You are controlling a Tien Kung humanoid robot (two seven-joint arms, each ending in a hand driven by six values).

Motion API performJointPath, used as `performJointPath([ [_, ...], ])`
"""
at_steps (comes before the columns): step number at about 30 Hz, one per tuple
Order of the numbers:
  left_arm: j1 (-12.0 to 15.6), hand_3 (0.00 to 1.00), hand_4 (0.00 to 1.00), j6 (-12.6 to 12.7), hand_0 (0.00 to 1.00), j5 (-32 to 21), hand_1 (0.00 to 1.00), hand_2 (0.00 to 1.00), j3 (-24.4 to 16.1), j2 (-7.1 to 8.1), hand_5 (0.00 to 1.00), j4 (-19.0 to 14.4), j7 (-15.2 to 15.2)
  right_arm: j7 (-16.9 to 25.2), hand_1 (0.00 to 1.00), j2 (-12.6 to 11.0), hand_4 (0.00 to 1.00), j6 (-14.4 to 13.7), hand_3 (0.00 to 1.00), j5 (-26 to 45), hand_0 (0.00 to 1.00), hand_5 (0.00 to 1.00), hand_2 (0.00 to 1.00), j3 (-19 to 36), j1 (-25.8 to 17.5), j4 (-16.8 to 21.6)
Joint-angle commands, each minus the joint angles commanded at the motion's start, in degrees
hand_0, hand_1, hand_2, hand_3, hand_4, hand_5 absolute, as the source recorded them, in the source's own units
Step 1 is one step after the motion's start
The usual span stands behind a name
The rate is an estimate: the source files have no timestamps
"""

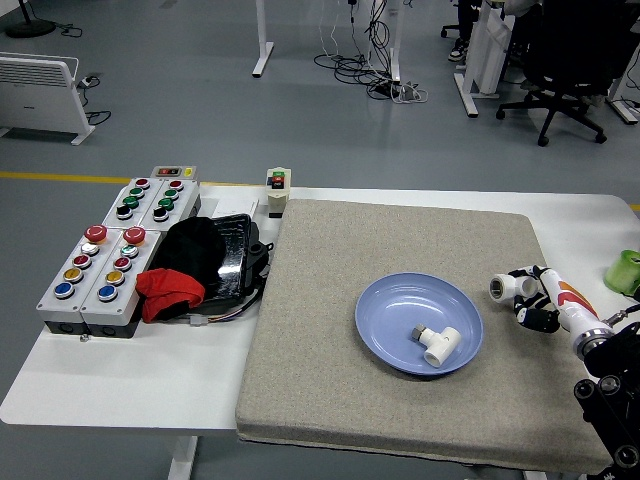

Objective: Pick pipe place plate twice

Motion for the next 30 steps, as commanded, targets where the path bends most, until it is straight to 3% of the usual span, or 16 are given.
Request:
performJointPath([
  [11,0.24,0.616,0.26,0.0,0.694,-0.21,0.674,0.687,0.17,-0.07,0.998,0.04,0.02,-0.45,0.399,-0.27,0.389,0.15,0.628,0.21,0.24,0.078,0.498,-0.43,-0.44,2.92],
  [15,0.32,0.616,0.26,0.01,0.694,-0.25,0.674,0.687,0.22,-0.04,0.998,0.05,0.01,-0.82,0.399,-0.7,0.389,-0.13,0.628,0.86,0.24,0.078,0.498,-0.98,-1.08,5.83],
  [22,0.52,0.616,0.259,0.04,0.694,-0.37,0.674,0.687,0.41,0.02,0.998,0.06,0.03,-1.4,0.398,-2.02,0.39,-0.26,0.625,1.24,0.246,0.076,0.498,-7.11,-2.08,15.16],
  [23,0.57,0.616,0.259,0.04,0.694,-0.34,0.674,0.687,0.39,0.02,0.998,0.06,0.03,-2.17,0.414,-2.25,0.391,0.25,0.623,-0.1,0.298,0.077,0.501,-8.97,-2.01,16.8],
  [28,0.64,0.616,0.259,0.07,0.694,-0.29,0.674,0.687,0.27,0.06,0.998,0.05,0.04,-4.23,0.414,-2.18,0.391,1.22,0.623,-3.51,0.298,0.077,0.501,-14.18,-1.13,19.85],
  [29,0.63,0.616,0.259,0.08,0.694,-0.24,0.673,0.686,0.19,0.08,0.998,0.04,0.04,-4.89,0.459,-1.96,0.406,1.86,0.626,-4.43,0.391,0.078,0.511,-15.57,-0.62,20.12],
  [30,0.63,0.616,0.259,0.09,0.694,-0.22,0.673,0.686,0.12,0.09,0.998,0.04,0.03,-4.92,0.459,-1.72,0.406,2.43,0.626,-4.26,0.391,0.078,0.511,-16.54,-0.22,20.02],
])
